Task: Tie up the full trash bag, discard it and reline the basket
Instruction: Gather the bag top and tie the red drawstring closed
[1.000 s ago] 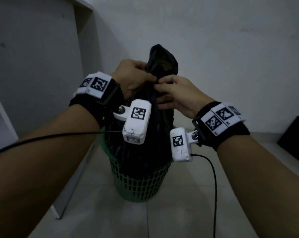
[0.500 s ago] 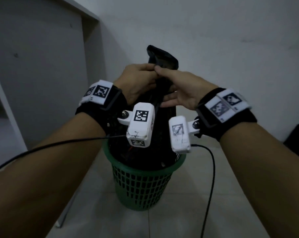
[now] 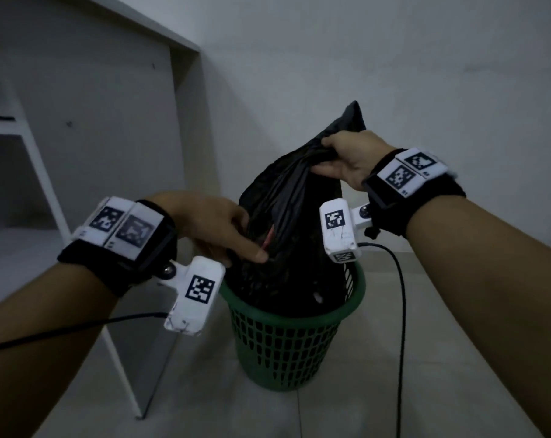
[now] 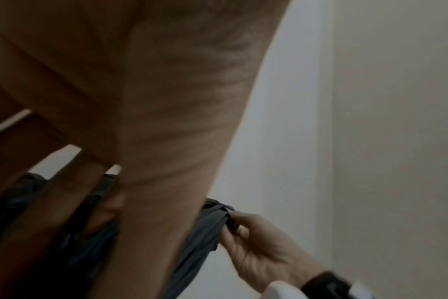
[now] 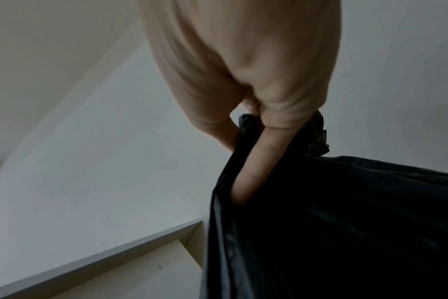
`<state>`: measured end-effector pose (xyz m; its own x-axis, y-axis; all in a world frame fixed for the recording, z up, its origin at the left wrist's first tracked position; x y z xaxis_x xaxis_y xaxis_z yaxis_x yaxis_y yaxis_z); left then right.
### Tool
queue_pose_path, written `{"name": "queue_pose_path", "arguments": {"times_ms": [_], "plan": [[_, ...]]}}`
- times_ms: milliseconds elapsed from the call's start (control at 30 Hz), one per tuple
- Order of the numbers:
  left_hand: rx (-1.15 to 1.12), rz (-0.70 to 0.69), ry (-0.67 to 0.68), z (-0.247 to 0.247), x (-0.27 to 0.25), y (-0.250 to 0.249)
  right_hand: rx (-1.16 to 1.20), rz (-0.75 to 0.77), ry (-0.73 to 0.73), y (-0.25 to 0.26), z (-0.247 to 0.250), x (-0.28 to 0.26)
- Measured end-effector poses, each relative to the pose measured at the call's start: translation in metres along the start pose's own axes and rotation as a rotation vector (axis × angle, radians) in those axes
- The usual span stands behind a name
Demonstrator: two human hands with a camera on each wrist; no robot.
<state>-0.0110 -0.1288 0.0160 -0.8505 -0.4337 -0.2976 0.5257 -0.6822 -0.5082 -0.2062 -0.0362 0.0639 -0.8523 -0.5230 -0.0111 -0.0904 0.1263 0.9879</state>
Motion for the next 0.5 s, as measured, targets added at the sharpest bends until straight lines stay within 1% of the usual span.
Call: {"name": "queue_pose_path", "arguments": {"times_ms": [33,67,167,267,367,433,500], "plan": [[0.024,0.002,-0.01,0.0,0.003,0.005,-0.003,-0.001,-0.002,0.0,0.0,0.001],[0.018,-0.005,-0.059,0.001,0.006,0.009,-0.01,0.0,-0.004,0.0,0.0,0.001],[-0.097,-0.057,-0.199,0.015,0.008,0.009,-0.032,0.007,-0.009,-0.001,0.002,0.002],[-0.256,-0.213,-0.401,0.036,-0.001,-0.003,-0.067,0.008,-0.02,0.002,0.006,0.002],[-0.502,-0.381,-0.602,0.05,-0.008,-0.022,-0.152,-0.002,-0.012,0.006,0.01,-0.001],[-0.595,-0.475,-0.691,0.056,-0.01,-0.036,-0.205,0.001,0.0,0.01,0.012,-0.003],[-0.641,-0.545,-0.742,0.059,-0.009,-0.053,-0.261,0.021,0.002,0.016,0.015,-0.005]]}}
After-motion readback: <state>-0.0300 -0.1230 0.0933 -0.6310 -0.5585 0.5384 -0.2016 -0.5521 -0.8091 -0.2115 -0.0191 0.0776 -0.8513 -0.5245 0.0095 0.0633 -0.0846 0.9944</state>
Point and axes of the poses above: each hand's wrist, its own x-axis towards the middle knuckle, its own z-axis out of the back of the hand, y = z × x, the point moved 2 cm from there along x, towards the middle knuckle, and after that the axes turned 4 degrees about -y, right-handed, at the moved point
